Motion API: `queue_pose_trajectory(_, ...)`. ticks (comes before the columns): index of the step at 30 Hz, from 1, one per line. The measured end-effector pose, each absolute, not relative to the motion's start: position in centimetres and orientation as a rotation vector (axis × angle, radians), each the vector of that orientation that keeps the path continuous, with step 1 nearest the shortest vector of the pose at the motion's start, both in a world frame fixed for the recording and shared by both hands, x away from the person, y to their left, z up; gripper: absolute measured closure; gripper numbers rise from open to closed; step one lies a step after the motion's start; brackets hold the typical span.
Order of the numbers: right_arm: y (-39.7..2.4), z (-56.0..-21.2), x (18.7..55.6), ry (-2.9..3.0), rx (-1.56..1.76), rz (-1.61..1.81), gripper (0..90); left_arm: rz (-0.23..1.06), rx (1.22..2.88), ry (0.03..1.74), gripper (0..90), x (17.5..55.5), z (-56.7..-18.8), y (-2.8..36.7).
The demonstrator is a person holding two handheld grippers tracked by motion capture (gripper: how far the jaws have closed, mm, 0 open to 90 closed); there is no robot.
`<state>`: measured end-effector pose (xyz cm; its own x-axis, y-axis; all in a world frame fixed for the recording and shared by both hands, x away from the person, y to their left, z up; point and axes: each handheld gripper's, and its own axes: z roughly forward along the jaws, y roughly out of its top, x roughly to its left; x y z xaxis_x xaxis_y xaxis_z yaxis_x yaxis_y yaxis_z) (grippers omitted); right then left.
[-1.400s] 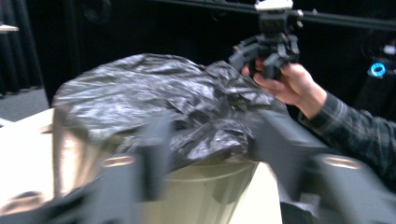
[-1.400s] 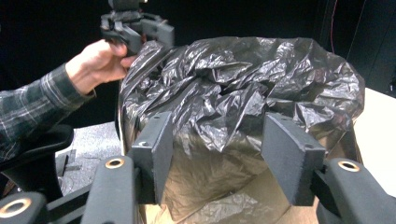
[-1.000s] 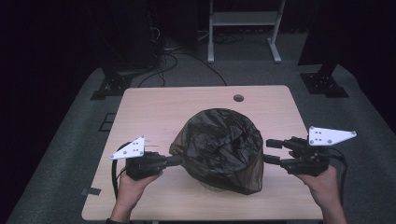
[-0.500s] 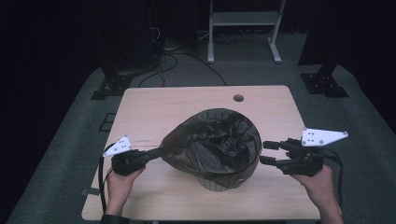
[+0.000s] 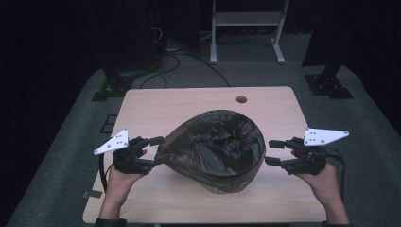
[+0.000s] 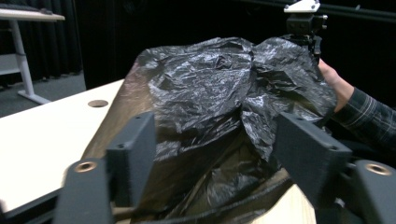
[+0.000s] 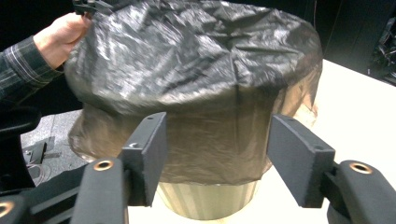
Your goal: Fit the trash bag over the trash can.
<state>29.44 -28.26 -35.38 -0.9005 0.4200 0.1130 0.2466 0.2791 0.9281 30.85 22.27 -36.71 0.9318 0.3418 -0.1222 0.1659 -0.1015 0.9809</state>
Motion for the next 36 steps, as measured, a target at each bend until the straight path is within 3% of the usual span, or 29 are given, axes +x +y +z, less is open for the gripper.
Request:
queue_pose_trajectory(6,-27.7,-36.3,30.6,2.423,0.581,1.699,36.0,0.124,1.728,0.382,21.6,32.0,-37.8,21.4)
queue_pose_trajectory(9,-27.4,-36.5,30.8,2.438,0.561,1.703,43.1,0.087,1.74,0.36,24.6,32.4,-38.2,20.8)
queue_pose_trajectory(14,-27.2,-36.5,30.9,2.459,0.521,1.728,64.9,0.062,1.782,0.278,62.6,32.5,-38.2,20.0)
queue_pose_trajectory(17,-27.2,-36.4,30.8,2.453,0.513,1.746,79.2,0.066,1.786,0.258,76.4,32.5,-38.2,19.7)
queue_pose_trajectory(18,-27.2,-36.4,30.8,2.453,0.513,1.746,79.2,0.072,1.785,0.257,76.4,32.4,-38.2,19.6)
queue_pose_trajectory(19,-27.1,-36.4,30.7,2.443,0.515,1.759,87.7,0.083,1.783,0.25,84.9,32.4,-38.1,19.5)
queue_pose_trajectory(20,-27.1,-36.4,30.7,2.44,0.513,1.763,89.1,0.086,1.78,0.25,88.3,32.4,-38.1,19.5)
queue_pose_trajectory(36,-27.7,-38.1,30.5,2.498,0.589,1.649,89.8,0.064,1.795,0.276,89.6,32.6,-38.9,19.2)
